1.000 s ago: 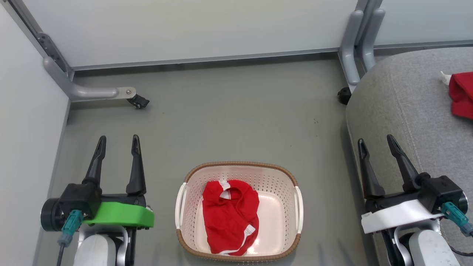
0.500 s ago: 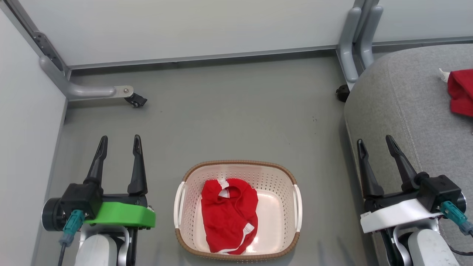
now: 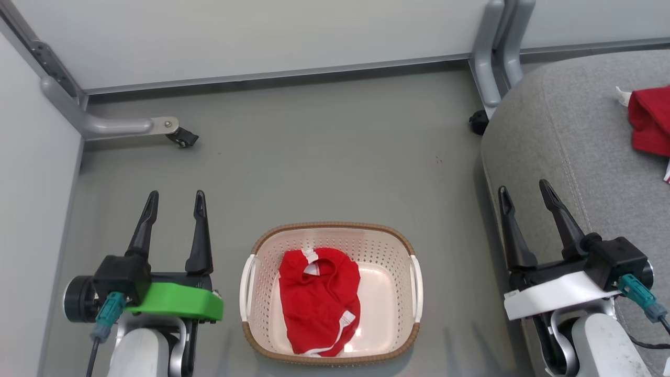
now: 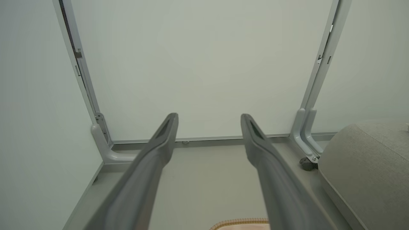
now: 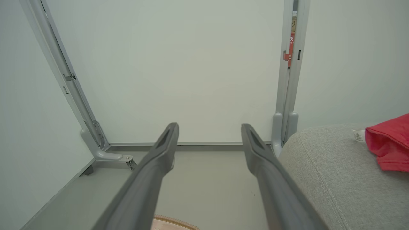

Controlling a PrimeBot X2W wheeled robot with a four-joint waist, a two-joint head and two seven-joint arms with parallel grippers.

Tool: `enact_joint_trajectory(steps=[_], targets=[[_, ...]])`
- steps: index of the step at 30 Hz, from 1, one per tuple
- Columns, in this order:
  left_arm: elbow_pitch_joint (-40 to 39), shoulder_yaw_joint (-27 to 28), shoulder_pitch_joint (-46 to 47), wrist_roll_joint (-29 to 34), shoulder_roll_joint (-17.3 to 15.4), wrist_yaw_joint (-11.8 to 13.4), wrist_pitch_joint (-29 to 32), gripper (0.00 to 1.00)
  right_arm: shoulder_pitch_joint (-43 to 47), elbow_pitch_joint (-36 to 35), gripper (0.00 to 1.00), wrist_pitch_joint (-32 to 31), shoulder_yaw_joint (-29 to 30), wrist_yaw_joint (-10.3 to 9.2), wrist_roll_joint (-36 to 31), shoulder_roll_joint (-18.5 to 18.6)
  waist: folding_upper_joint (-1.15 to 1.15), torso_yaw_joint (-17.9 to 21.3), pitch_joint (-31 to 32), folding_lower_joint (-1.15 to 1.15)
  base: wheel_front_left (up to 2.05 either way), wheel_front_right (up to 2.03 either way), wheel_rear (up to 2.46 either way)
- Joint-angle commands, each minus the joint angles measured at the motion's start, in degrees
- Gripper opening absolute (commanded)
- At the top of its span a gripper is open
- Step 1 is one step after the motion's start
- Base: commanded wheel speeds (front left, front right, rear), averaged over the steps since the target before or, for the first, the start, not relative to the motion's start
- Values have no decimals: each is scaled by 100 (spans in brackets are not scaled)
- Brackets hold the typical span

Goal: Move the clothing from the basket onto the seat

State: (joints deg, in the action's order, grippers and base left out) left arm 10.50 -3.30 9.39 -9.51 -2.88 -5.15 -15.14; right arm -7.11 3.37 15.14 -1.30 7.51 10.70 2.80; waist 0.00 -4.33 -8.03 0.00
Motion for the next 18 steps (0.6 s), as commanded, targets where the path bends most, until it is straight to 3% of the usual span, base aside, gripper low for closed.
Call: enact_joint_trajectory(steps=[1, 10, 18], targets=[[46, 5, 143, 69, -2, -38, -1, 100, -97, 6, 100, 1, -15, -4, 0, 17, 0, 73, -66, 0, 0, 0, 0], [411, -204, 629, 317, -33, -185, -1, 100, -410, -85, 100, 1, -109, -4, 25, 17, 0, 470, -513, 0, 0, 0, 0], [986, -811, 1246, 482, -173, -231, -1, 100, -867, -206, 100, 2, -234, -4, 34, 17, 0, 855, -1158, 0, 0, 0, 0]])
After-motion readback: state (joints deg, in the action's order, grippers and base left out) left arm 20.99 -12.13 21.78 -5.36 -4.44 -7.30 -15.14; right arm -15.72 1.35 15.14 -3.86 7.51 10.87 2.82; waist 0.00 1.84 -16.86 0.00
